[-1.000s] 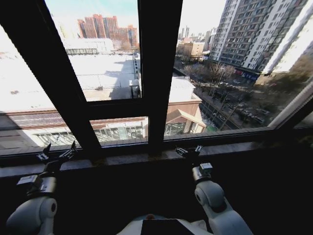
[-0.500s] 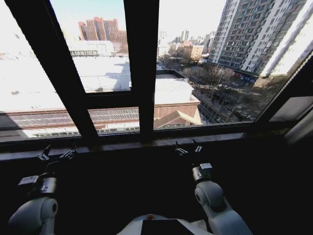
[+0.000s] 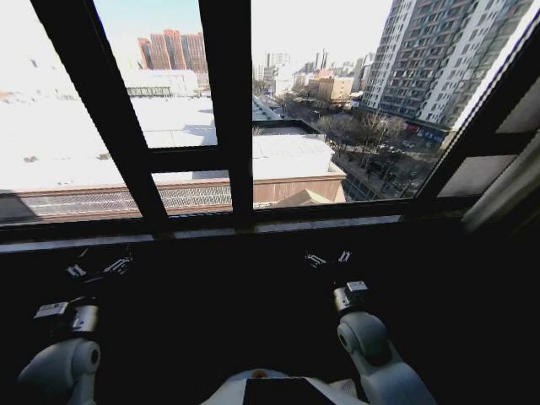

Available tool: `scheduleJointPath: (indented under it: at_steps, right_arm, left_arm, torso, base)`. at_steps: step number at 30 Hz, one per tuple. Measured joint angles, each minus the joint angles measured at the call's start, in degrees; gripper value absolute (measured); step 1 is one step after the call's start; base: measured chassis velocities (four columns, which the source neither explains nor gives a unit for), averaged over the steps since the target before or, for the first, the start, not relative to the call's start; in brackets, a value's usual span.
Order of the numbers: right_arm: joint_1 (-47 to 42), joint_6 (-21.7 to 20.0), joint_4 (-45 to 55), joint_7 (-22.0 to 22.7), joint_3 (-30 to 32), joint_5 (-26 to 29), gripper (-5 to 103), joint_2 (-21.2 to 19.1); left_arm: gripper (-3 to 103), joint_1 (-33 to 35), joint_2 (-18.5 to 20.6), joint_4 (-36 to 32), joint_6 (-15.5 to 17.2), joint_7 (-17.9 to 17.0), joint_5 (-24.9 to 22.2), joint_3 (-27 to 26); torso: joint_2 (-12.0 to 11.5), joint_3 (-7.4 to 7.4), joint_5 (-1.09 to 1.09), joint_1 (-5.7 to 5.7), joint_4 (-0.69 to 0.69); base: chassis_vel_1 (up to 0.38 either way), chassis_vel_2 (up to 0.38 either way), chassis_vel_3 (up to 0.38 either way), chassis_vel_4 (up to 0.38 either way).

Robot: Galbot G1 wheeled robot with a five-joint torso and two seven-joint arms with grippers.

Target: Open the curtains by pulling them apart, changing their state from closed to fully open.

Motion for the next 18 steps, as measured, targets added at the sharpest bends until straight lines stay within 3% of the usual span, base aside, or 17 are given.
scheduleJointPath:
  at_steps: [13, 18]
  right_arm:
    - [-0.1, 0.1, -0.3, -0.1, -0.2, -0.1, 100, 0.3]
    - [0.1, 1.6, -0.8, -0.2, -0.2, -0.9, 100, 0.6]
  left_arm:
    - [100, 0.3, -0.2, 0.6, -1.0, 0.1, -0.1, -0.1]
    - [100, 0.3, -0.3, 0.8, -1.4, 0.1, -0.2, -0.2]
  torso:
    - [0.0, 0.0, 0.01, -0.01, -0.01]
    - [0.0, -0.02, -0.01, -0.04, 0.01]
  base:
    - [0.336, -0.34, -0.33, 0.344]
    - [0.053, -0.189, -0.097, 0.24]
